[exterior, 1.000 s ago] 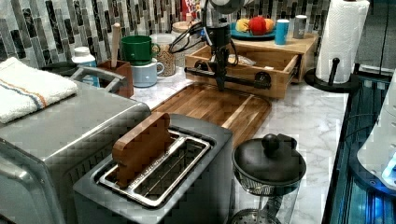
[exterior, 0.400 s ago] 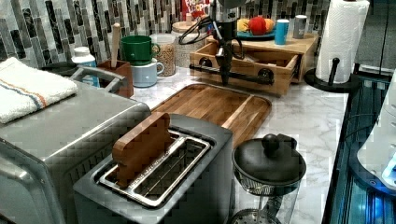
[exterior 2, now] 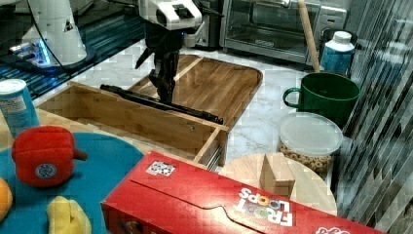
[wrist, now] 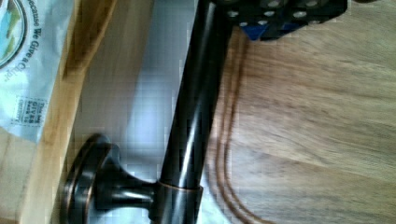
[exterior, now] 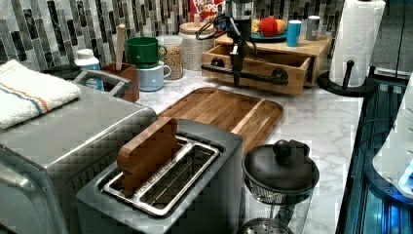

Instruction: Close the drawer.

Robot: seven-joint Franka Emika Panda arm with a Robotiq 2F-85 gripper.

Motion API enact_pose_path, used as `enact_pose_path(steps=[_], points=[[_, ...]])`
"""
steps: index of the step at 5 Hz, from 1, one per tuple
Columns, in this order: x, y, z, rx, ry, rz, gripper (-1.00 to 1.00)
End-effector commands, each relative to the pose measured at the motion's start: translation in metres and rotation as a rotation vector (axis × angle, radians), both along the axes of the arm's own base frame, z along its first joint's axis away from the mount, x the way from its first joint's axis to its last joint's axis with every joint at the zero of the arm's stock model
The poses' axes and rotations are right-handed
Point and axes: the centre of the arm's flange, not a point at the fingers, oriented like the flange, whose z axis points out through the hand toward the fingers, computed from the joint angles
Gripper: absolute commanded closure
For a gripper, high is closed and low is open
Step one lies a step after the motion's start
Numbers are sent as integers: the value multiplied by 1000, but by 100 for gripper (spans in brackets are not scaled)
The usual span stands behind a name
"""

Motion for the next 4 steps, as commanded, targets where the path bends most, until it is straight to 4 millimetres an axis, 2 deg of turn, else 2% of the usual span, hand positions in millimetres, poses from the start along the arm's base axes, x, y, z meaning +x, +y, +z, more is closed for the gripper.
enact_pose_path(steps=[1,4], points=[[-5,-154,57,-96,-202,-138,100],[-19,-205,54,-185,-287,-159,100]])
